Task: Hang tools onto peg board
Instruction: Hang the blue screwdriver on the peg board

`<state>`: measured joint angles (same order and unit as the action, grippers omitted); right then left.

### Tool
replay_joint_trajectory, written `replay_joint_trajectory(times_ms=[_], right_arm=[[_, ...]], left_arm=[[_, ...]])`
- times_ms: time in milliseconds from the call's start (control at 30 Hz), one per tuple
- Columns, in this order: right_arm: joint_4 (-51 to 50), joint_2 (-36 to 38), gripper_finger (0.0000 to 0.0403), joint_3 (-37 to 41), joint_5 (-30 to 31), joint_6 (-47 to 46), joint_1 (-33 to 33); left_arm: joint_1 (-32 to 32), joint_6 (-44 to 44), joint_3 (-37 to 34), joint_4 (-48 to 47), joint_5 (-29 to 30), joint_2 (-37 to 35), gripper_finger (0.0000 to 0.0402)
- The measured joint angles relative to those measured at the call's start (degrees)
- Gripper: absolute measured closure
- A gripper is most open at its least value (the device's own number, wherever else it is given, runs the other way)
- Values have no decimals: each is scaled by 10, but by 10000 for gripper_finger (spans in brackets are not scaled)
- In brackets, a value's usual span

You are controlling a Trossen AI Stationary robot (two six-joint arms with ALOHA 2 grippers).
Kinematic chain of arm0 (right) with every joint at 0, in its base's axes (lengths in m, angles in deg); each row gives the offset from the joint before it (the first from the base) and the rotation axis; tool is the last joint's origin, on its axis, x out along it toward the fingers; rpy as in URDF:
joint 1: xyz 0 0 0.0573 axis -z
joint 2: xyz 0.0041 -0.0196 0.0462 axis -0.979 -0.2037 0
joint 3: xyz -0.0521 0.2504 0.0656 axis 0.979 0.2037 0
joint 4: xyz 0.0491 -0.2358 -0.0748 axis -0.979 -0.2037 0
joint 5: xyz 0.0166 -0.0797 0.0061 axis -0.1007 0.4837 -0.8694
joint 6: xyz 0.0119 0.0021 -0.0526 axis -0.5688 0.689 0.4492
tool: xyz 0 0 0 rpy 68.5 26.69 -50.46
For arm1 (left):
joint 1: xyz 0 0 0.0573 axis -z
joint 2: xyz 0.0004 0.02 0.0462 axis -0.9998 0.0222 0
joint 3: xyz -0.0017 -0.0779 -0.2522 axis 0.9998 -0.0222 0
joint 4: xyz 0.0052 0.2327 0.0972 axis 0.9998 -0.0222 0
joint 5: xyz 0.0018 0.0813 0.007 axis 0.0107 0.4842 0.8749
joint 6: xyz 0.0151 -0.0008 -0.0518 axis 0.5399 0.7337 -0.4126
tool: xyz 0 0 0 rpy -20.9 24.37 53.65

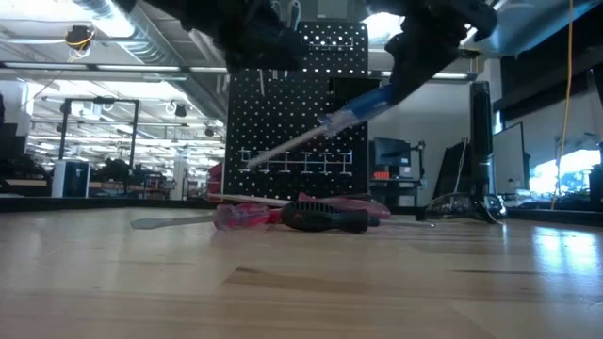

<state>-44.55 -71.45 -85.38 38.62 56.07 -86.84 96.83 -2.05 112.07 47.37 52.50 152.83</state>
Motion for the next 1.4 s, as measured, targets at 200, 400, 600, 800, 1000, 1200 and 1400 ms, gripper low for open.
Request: replay_joint_trajectory(times_ms=[200, 400, 600, 800, 1000, 1200, 1400], right_arm=[[80, -3, 272, 0, 3, 30, 0], [143, -3, 272, 0, 6, 50, 0], [167, -3, 272, 0, 5, 56, 0], [165, -3, 272, 0, -2, 57, 0], [165, -5, 272, 0, -17, 56, 0], [165, -7, 270, 0, -16, 55, 0], [151, -7, 249, -1, 10, 23, 0]], left_arm=[[-12, -13, 33, 2, -32, 46, 170], [-11, -3, 59, 0, -47, 99, 164], [-13, -3, 71, 2, -49, 113, 170], [-13, 2, 71, 2, -49, 114, 188], [-14, 11, 71, 8, -49, 114, 222], [-14, 26, 71, 20, -49, 114, 280], [-12, 31, 70, 14, -48, 101, 282]])
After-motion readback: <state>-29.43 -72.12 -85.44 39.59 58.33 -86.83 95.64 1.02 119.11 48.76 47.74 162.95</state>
